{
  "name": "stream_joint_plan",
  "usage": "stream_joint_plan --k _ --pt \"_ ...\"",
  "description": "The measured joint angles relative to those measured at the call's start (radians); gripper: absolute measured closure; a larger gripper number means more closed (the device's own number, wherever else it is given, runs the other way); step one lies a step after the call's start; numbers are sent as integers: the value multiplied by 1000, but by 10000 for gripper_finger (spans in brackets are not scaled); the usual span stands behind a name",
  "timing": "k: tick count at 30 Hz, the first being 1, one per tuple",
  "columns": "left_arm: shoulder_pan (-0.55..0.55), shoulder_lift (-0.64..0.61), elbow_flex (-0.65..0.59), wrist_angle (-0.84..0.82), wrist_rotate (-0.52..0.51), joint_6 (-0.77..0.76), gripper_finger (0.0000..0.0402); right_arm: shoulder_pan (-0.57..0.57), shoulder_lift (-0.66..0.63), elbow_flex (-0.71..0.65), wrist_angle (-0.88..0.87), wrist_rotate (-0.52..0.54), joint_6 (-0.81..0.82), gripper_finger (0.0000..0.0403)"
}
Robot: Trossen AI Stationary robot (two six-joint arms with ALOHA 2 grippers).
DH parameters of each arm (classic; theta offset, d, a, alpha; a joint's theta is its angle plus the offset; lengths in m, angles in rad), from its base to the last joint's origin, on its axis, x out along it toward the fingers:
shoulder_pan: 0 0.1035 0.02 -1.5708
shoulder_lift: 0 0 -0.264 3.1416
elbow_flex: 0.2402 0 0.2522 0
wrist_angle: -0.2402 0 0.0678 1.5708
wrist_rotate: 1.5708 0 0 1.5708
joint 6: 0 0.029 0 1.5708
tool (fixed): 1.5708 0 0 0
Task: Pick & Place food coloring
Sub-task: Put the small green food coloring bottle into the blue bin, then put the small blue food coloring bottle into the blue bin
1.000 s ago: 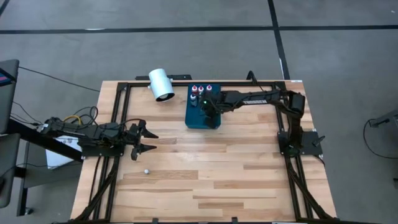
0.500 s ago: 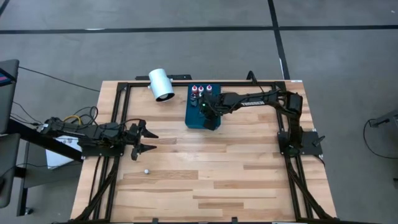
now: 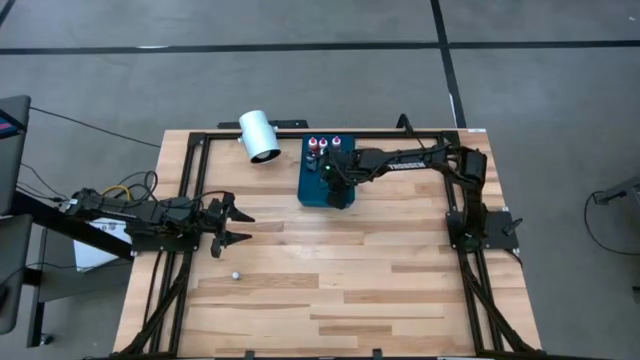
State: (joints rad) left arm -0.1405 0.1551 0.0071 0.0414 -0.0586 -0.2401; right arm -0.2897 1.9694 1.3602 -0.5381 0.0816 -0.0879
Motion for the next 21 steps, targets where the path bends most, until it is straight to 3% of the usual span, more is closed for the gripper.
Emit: stream_joint_plan --k 14,21 --pt "0 0 0 0 0 0 168 0 -14 6 -13 0 14 283" --pt "0 0 0 0 -1 0 168 2 -14 161 -171 3 27 291"
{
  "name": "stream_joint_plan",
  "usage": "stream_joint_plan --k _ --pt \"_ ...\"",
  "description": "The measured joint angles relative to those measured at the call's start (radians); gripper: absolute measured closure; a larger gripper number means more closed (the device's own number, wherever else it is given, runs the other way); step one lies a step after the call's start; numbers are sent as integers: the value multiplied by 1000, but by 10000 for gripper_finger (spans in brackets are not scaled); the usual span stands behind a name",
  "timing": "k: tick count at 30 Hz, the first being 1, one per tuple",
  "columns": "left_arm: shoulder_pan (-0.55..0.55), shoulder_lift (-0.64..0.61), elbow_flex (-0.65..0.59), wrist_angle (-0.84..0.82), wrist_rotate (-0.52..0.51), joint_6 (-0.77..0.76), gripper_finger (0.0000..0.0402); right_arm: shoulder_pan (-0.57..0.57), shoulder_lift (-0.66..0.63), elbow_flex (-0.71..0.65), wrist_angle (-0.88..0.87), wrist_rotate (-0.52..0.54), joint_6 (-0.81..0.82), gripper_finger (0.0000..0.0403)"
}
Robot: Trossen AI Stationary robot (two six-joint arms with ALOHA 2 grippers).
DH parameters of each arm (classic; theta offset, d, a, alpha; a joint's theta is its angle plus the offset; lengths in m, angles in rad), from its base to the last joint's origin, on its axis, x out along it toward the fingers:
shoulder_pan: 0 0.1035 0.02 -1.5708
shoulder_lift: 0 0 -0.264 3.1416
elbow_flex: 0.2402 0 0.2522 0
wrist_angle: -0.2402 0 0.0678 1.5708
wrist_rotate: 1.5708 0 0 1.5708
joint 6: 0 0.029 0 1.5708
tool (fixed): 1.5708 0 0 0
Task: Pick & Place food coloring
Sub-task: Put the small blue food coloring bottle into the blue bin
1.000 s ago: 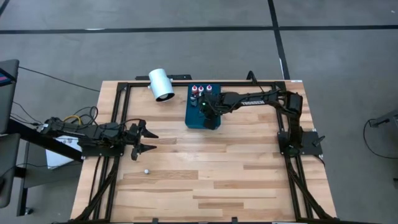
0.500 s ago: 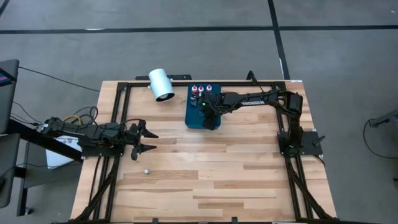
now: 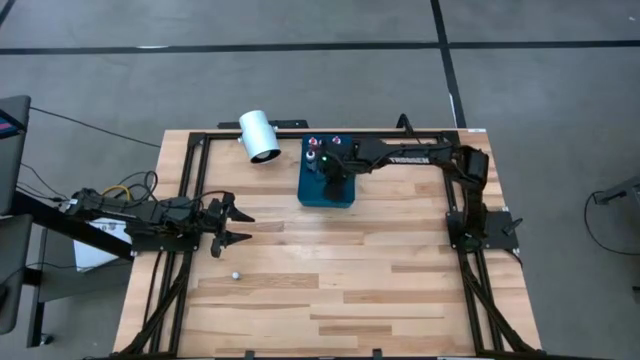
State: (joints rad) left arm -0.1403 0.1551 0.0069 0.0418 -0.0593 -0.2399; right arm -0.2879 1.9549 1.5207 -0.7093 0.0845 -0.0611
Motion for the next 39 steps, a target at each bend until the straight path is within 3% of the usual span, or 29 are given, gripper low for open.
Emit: stream_joint_plan --k 5,13,20,31,39 --pt "0 0 0 0 0 -9 168 25 -46 101 -96 3 -39 294" --pt "0 2 0 2 5 -14 168 66 -190 42 -89 0 -28 294" --pt "0 3 24 4 10 -100 168 155 -305 -149 2 11 66 295" --pt "-1 6 96 5 61 -216 168 359 -517 -478 178 159 293 295" --pt "-18 79 202 -1 73 -214 168 500 -668 -661 270 237 417 295"
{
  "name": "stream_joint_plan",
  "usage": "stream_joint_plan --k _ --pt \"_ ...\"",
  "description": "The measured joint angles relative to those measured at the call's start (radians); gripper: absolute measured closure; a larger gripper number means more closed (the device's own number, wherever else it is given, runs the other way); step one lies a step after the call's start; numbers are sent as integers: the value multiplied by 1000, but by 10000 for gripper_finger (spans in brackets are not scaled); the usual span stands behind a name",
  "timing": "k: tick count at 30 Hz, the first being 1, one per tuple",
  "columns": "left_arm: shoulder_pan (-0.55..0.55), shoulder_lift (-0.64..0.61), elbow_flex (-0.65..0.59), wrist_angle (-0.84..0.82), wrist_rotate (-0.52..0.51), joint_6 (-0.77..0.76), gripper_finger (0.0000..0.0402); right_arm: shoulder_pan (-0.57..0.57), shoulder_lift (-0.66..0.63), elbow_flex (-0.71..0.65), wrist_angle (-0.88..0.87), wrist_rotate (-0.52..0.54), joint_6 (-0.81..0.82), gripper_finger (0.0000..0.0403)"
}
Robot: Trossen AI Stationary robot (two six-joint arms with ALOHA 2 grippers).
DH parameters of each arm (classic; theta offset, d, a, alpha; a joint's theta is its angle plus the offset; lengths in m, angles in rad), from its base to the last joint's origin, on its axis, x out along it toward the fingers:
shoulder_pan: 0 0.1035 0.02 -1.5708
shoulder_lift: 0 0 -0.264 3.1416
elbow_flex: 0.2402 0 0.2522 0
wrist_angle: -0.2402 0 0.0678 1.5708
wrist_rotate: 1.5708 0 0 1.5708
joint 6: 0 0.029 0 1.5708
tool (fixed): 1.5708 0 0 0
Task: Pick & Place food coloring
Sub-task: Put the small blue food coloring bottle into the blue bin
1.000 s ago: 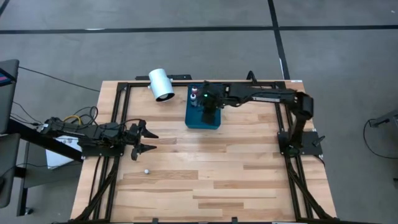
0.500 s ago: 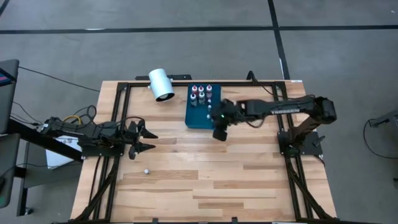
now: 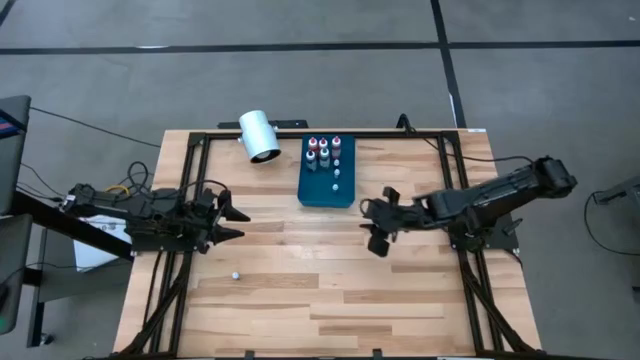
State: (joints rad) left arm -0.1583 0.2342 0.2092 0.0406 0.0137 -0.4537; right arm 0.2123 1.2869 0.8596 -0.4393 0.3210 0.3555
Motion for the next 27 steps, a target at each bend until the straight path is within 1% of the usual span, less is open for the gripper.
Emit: stream_joint_plan --k 4,8,13,18,22,27 --pt "-14 75 64 -8 0 16 168 34 -98 -79 32 3 35 295" --pt "-27 171 137 -38 0 27 168 43 -217 -158 31 4 56 295" --pt "-46 301 248 -130 -1 24 168 42 -407 -262 27 26 56 295" --pt "-69 400 347 -179 -1 14 168 42 -617 -365 31 26 56 295" --pt "-103 453 425 -260 0 -47 168 43 -804 -434 30 25 80 295" --pt "-192 515 537 -493 -2 -252 168 43 -1001 -497 24 24 82 295"
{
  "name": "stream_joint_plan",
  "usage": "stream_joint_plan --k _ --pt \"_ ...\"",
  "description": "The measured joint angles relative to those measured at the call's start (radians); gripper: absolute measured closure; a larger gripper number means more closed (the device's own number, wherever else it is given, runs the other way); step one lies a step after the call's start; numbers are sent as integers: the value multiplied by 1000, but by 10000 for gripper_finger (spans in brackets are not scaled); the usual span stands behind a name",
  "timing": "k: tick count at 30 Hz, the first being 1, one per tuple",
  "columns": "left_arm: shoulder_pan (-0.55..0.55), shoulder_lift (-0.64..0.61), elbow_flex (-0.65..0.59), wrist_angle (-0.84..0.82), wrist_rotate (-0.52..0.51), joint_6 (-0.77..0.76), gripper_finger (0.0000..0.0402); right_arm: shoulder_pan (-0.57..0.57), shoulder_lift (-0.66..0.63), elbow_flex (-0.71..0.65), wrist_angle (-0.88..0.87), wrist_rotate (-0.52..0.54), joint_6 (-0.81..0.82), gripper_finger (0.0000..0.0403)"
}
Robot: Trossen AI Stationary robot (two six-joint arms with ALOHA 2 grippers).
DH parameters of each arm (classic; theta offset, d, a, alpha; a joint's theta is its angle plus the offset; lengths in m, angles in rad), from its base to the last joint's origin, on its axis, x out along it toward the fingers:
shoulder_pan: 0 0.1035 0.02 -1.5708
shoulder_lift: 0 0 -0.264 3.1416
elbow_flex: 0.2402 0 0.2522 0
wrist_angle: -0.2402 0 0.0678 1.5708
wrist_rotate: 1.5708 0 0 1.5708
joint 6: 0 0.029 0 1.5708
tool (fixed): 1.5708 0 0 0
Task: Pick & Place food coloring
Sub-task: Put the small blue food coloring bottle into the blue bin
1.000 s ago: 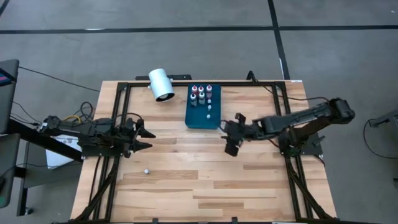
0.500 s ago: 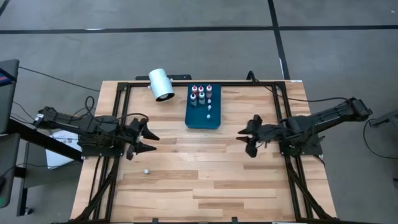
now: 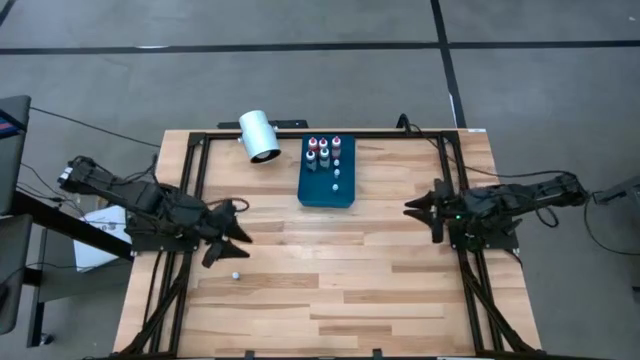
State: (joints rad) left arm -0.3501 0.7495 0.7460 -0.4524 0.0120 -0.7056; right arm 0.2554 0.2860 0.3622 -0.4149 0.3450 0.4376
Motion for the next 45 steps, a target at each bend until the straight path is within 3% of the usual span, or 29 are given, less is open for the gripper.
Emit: stream_joint_plan --k 5,12,20,35,39,45 --pt "-133 81 67 -176 -54 -208 168 0 -149 -49 -12 -5 -16 295" --pt "-333 187 70 -197 -161 -408 168 0 -275 -117 -27 -7 -27 295" --pt "-488 326 71 -210 -203 -623 168 0 -282 -192 45 -9 -19 295" --pt "-510 550 71 -64 -210 -697 168 0 -284 -204 60 -6 0 294" --pt "-510 576 71 -3 -195 -754 168 0 -284 -204 59 -6 0 295" --pt "-490 578 71 -43 -161 -800 168 0 -284 -204 58 -6 8 294"
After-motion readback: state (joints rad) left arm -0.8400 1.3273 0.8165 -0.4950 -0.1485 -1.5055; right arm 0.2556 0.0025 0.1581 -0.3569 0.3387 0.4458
